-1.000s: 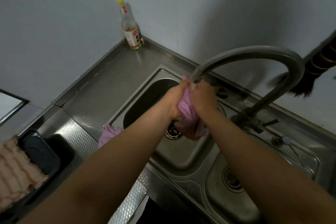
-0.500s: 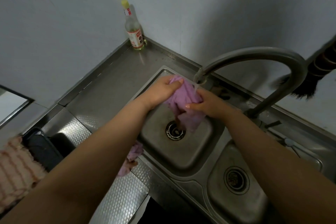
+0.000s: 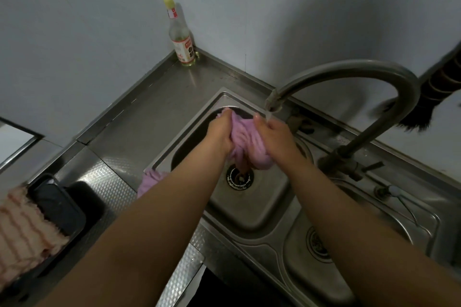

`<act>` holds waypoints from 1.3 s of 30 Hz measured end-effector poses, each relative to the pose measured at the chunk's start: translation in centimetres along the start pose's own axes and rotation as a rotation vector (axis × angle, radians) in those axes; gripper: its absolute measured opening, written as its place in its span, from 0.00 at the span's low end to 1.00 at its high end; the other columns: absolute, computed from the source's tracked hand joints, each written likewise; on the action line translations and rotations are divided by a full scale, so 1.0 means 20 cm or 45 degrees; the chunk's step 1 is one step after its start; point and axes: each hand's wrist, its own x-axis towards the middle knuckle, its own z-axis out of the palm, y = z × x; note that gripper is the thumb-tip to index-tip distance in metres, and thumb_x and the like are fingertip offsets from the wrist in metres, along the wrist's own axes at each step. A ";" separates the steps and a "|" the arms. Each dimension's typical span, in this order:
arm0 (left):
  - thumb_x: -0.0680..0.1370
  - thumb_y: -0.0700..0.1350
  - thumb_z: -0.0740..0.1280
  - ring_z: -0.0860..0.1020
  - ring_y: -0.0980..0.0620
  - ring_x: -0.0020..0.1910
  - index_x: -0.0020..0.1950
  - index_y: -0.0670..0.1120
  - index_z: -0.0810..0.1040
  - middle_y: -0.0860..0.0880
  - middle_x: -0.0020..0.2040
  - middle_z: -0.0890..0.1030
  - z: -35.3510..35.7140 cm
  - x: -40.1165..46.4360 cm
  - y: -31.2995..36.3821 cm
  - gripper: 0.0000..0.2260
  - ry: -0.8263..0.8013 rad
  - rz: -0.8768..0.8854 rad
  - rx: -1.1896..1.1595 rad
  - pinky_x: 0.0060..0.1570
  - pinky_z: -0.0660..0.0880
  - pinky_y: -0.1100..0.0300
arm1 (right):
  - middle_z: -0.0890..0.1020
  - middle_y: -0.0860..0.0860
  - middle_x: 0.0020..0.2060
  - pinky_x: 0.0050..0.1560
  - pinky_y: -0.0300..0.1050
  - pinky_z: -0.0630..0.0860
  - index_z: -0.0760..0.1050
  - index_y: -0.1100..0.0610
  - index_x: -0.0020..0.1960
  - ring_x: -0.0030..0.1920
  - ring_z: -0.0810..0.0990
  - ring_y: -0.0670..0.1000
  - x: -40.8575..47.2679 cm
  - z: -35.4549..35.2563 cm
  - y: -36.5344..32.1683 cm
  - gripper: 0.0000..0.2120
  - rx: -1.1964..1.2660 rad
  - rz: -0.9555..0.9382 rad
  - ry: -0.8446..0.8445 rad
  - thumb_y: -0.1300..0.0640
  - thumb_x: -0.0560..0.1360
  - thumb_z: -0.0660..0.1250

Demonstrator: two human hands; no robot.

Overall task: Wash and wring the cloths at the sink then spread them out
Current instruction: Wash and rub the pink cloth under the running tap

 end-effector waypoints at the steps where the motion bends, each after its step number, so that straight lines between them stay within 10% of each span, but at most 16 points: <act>1: 0.78 0.54 0.63 0.83 0.44 0.50 0.53 0.43 0.80 0.40 0.51 0.84 0.04 -0.01 -0.03 0.16 -0.010 -0.050 -0.018 0.58 0.76 0.48 | 0.82 0.54 0.40 0.47 0.46 0.77 0.77 0.57 0.43 0.44 0.81 0.50 0.01 0.04 -0.03 0.18 -0.043 -0.013 0.060 0.45 0.80 0.58; 5: 0.80 0.49 0.63 0.79 0.49 0.41 0.43 0.44 0.77 0.46 0.35 0.78 0.22 -0.20 -0.09 0.10 -0.104 -0.065 -0.070 0.45 0.76 0.54 | 0.81 0.58 0.43 0.45 0.44 0.71 0.76 0.61 0.44 0.47 0.80 0.57 0.12 0.01 -0.07 0.19 -0.374 0.031 0.297 0.49 0.81 0.55; 14: 0.81 0.49 0.62 0.79 0.49 0.41 0.48 0.43 0.81 0.46 0.40 0.80 0.22 -0.22 -0.11 0.13 -0.219 -0.163 -0.205 0.38 0.77 0.58 | 0.77 0.52 0.36 0.32 0.41 0.63 0.76 0.60 0.44 0.35 0.75 0.48 0.12 -0.01 -0.10 0.16 -0.542 -0.059 0.360 0.51 0.81 0.57; 19: 0.81 0.58 0.57 0.79 0.44 0.46 0.53 0.42 0.79 0.41 0.44 0.80 0.15 -0.20 -0.06 0.21 -0.277 -0.122 -0.147 0.61 0.73 0.53 | 0.77 0.49 0.33 0.34 0.41 0.71 0.72 0.54 0.38 0.34 0.78 0.47 0.06 0.10 -0.11 0.20 -0.306 0.007 0.313 0.41 0.79 0.57; 25: 0.70 0.58 0.74 0.77 0.42 0.63 0.54 0.46 0.81 0.38 0.63 0.78 -0.06 -0.13 -0.04 0.20 -0.597 -0.058 0.426 0.67 0.70 0.47 | 0.74 0.46 0.25 0.31 0.35 0.71 0.69 0.53 0.31 0.28 0.73 0.43 0.16 -0.16 -0.11 0.19 -0.497 -0.086 -0.065 0.46 0.78 0.62; 28: 0.73 0.53 0.72 0.78 0.41 0.62 0.64 0.43 0.76 0.38 0.62 0.79 -0.16 -0.13 0.01 0.23 -0.747 -0.123 0.625 0.65 0.72 0.46 | 0.79 0.53 0.37 0.39 0.39 0.72 0.76 0.61 0.43 0.39 0.78 0.49 0.17 -0.22 -0.11 0.16 -0.444 0.021 -0.224 0.48 0.78 0.64; 35: 0.79 0.48 0.65 0.73 0.39 0.67 0.71 0.39 0.69 0.35 0.68 0.73 -0.22 -0.13 0.02 0.24 -0.722 -0.091 0.155 0.69 0.68 0.46 | 0.75 0.51 0.46 0.41 0.37 0.69 0.74 0.56 0.51 0.44 0.74 0.47 0.09 -0.20 -0.01 0.07 -0.360 -0.196 0.115 0.53 0.79 0.62; 39: 0.80 0.47 0.61 0.77 0.40 0.60 0.71 0.36 0.67 0.35 0.61 0.77 -0.21 -0.14 0.02 0.23 -0.667 -0.016 0.091 0.62 0.75 0.51 | 0.82 0.56 0.43 0.48 0.47 0.76 0.78 0.60 0.49 0.43 0.80 0.51 0.00 -0.10 0.05 0.19 -0.236 0.023 -0.098 0.46 0.80 0.57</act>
